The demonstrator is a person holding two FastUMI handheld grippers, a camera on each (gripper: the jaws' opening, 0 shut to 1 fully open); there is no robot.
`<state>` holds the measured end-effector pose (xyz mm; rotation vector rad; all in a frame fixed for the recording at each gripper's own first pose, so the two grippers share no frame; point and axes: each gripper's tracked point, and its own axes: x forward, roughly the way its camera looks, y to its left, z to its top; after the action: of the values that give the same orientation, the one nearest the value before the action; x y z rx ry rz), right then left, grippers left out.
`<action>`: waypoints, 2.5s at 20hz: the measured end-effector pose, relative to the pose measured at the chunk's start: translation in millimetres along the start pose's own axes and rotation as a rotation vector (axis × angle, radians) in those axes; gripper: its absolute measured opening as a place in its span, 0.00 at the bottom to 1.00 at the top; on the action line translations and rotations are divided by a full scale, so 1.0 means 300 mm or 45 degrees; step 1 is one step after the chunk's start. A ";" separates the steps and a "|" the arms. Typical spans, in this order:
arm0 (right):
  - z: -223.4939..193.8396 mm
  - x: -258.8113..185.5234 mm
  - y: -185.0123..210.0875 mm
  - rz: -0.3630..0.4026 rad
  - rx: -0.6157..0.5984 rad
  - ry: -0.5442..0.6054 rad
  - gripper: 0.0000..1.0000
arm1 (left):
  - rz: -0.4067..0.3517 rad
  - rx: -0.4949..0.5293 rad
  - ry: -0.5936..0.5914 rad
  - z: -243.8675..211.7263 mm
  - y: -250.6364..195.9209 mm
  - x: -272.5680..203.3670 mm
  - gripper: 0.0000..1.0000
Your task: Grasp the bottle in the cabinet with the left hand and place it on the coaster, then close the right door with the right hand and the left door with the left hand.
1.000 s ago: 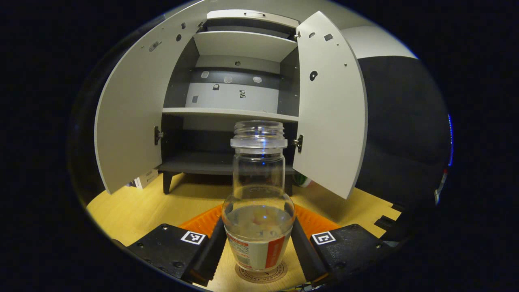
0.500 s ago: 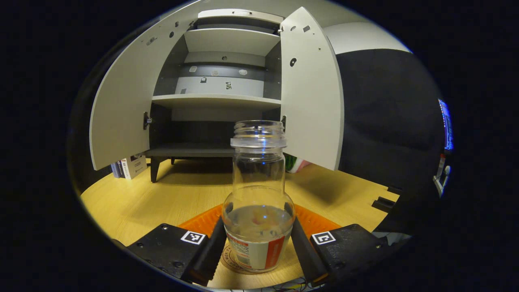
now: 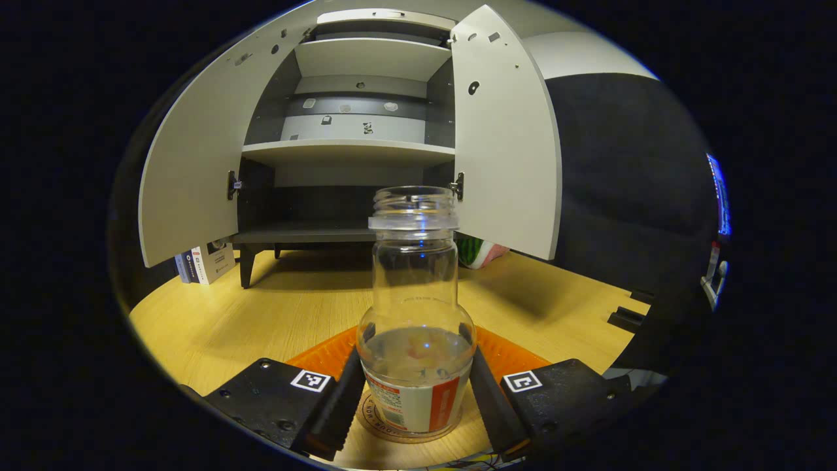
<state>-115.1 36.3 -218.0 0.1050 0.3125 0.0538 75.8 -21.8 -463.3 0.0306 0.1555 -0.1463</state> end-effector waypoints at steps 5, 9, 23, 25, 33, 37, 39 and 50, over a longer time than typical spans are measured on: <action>-0.028 0.004 -0.022 -0.017 0.001 0.024 0.96 | 0.015 0.071 0.118 -0.092 0.018 -0.016 0.82; -0.024 -0.002 -0.041 -0.023 0.017 0.028 0.96 | 0.005 0.109 0.124 -0.079 0.018 -0.031 0.99; 0.210 -0.002 -0.179 -0.064 0.137 -0.186 0.97 | -0.132 0.065 0.073 0.399 -0.031 -0.184 0.97; 0.250 0.001 -0.208 -0.073 0.154 -0.220 0.97 | -0.135 0.061 0.080 0.471 -0.036 -0.214 0.97; 0.471 0.150 -0.484 -0.237 0.115 -0.318 0.97 | -0.108 0.063 -0.014 0.898 0.054 -0.318 0.97; 0.608 0.288 -0.572 -0.273 0.043 -0.328 0.93 | -0.023 -0.037 -0.086 1.132 0.163 -0.328 0.98; 0.679 0.382 -0.588 -0.271 -0.006 -0.326 0.98 | 0.003 -0.044 -0.136 1.255 0.205 -0.339 0.96; 0.730 0.849 -0.444 -0.219 0.004 -0.214 0.94 | 0.193 -0.072 -0.239 1.548 0.521 -0.425 0.96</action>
<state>199.5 -99.2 -103.1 0.0846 0.1527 -0.1258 44.8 131.7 18.2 -0.0273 -0.0304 0.0071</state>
